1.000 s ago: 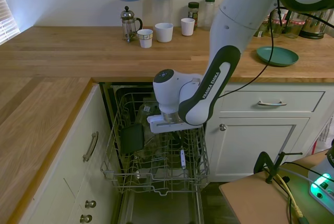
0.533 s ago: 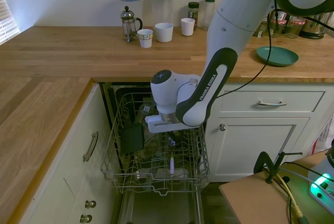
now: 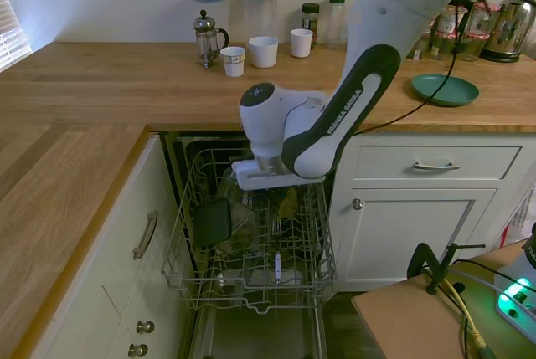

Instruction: Put the fork in the dishwasher

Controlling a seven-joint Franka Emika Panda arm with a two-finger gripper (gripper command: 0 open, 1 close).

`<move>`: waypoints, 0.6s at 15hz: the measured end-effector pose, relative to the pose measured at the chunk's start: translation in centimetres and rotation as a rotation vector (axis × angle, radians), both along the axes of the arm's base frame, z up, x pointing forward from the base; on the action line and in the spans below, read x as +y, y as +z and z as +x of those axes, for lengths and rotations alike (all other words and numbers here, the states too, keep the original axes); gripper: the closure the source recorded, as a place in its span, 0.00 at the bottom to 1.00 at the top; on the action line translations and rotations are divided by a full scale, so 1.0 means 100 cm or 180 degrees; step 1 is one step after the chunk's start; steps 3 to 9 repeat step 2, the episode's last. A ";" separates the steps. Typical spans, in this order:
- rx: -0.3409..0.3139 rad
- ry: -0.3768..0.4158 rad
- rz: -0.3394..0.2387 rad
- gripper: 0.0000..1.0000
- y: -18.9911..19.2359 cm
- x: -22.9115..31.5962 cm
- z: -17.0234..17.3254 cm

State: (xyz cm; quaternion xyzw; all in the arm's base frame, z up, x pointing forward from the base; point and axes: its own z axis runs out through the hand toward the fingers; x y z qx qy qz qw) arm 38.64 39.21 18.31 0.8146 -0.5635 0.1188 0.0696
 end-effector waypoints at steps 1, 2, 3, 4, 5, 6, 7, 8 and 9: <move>-0.0024 -0.0033 -0.0009 0.00 0.018 0.001 -0.005; -0.0053 -0.0062 -0.0003 0.00 0.038 0.002 -0.011; -0.0053 -0.0062 -0.0003 0.00 0.038 0.002 -0.011; -0.0053 -0.0062 -0.0003 0.00 0.038 0.002 -0.011; -0.0053 -0.0062 -0.0003 0.00 0.038 0.002 -0.011; -0.0053 -0.0062 -0.0003 0.00 0.038 0.002 -0.011; -0.0053 -0.0062 -0.0003 0.00 0.038 0.002 -0.011; -0.0053 -0.0062 -0.0003 0.00 0.038 0.002 -0.011; -0.0053 -0.0062 -0.0003 0.00 0.038 0.002 -0.011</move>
